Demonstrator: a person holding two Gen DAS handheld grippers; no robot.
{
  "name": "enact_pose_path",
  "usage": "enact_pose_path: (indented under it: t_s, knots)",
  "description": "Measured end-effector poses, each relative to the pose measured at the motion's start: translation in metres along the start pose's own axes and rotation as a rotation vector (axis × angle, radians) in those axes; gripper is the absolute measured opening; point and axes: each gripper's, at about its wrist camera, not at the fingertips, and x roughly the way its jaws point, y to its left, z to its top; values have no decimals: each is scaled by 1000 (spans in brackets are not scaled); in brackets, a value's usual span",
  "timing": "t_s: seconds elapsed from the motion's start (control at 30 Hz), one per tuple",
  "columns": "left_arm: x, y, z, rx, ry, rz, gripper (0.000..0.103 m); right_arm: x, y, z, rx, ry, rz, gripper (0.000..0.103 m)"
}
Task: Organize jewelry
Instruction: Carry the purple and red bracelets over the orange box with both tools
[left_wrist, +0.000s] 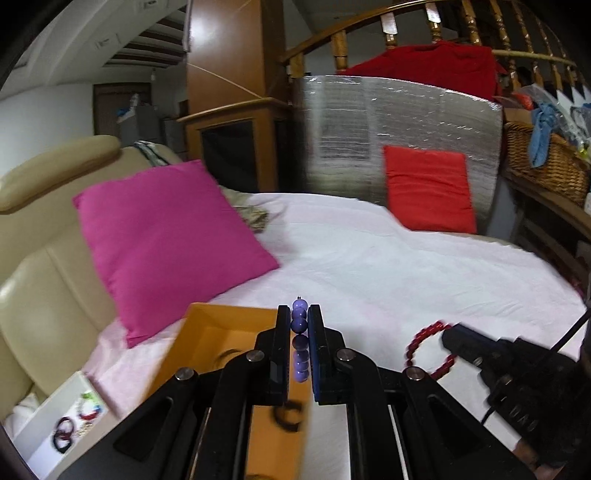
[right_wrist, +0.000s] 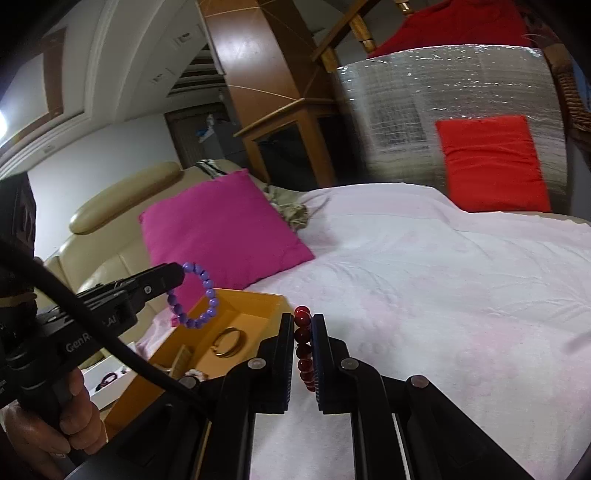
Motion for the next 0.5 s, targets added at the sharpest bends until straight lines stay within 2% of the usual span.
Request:
enact_pose_path:
  t_s: [0.3, 0.5]
  knots:
    - [-28, 54, -22, -9, 51, 160, 9, -1, 38, -7, -19, 0, 107, 10]
    - [-41, 75, -32, 5, 68, 229, 9, 3, 69, -21, -26, 33, 193, 10]
